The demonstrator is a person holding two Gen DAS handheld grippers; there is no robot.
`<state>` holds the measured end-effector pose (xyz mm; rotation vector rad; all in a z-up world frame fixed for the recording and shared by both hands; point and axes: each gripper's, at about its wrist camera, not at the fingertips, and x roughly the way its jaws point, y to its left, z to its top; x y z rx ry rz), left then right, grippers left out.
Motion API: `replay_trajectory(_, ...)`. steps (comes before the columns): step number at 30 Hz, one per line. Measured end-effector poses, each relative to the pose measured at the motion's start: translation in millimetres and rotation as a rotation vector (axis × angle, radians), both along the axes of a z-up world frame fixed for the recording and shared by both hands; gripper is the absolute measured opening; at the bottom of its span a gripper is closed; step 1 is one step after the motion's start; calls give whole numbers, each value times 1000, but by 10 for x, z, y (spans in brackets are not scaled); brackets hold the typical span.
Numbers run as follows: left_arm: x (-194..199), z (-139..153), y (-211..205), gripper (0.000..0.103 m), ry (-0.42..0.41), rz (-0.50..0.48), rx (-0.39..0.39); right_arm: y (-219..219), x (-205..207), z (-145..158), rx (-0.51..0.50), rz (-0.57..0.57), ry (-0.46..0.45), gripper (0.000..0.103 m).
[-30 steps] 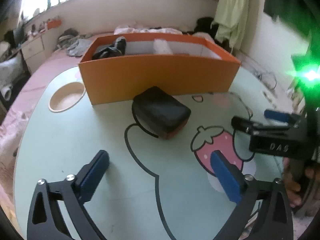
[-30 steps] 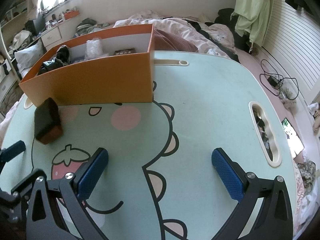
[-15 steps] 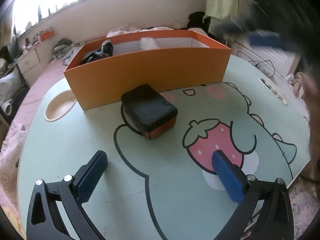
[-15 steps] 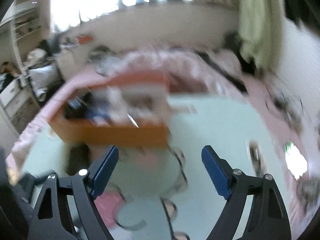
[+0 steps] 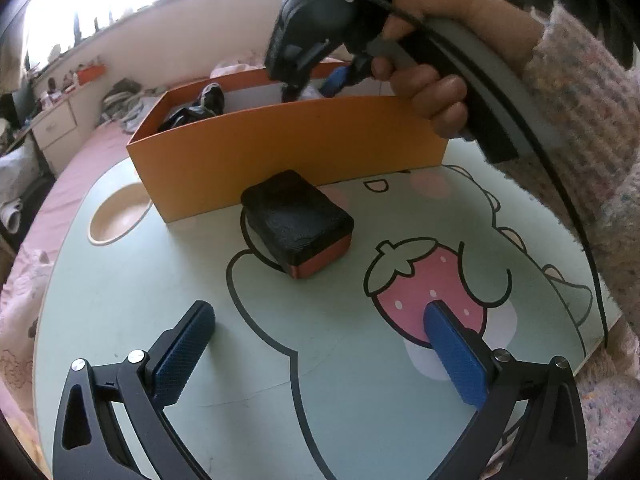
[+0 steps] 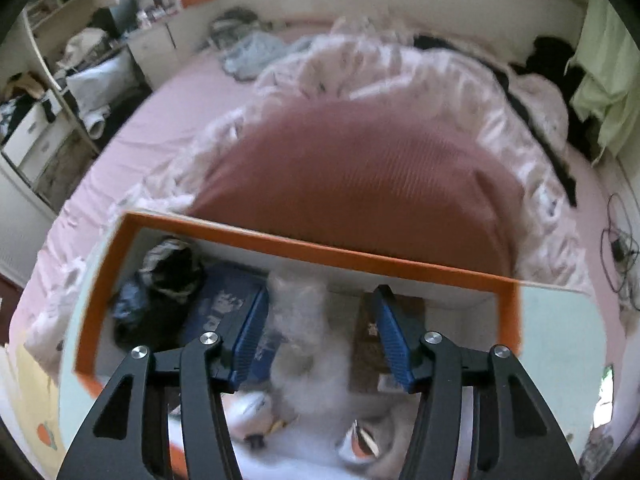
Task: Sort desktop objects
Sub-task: 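Grasp the bubble-wrapped item in the box with the right gripper, place on table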
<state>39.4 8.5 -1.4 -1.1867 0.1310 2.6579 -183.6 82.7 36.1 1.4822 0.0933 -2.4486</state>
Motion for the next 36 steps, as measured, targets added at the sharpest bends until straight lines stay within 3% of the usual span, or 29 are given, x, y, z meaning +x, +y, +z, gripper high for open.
replay_trajectory(1, 18, -5, 20, 103, 1, 1, 0, -3, -19, -34, -4, 3, -11, 33)
replay_trajectory(4, 19, -13, 14, 103, 2, 1, 1, 76, 96, 68, -60, 9, 23, 33)
replay_trajectory(7, 15, -15, 4, 103, 1, 1, 1, 263, 385, 376, -161, 6, 116, 33)
replay_trajectory(11, 16, -18, 1, 103, 1, 0, 0, 577, 1071, 676, -216, 20, 217, 33)
replay_trajectory(14, 11, -21, -12, 103, 0, 1, -1, 758, 1455, 568, -206, 15, 223, 33)
replay_trajectory(17, 10, -19, -17, 103, 0, 1, -3, 874, 1704, 237, -177, -58, 193, 34)
replay_trajectory(20, 11, -13, 12, 103, 0, 1, -2, 891, 1748, 14, -202, -85, 176, 34)
replay_trajectory(22, 6, -11, 10, 103, 0, 1, -2, 868, 1730, -27, -180, -116, 188, 42)
replay_trajectory(24, -1, -11, -4, 103, 0, 1, -2, 876, 1696, -36, -161, -149, 177, 68)
replay_trajectory(27, 1, -14, -10, 103, -1, 0, -1, 912, 1826, 0, -150, -154, 243, 74)
replay_trajectory(30, -2, -11, -4, 103, 0, 1, -2, 893, 1973, -40, -54, -139, 272, 79)
replay_trajectory(36, -3, -14, 4, 103, 0, 1, -2, 860, 2055, -225, 31, -83, 203, 79)
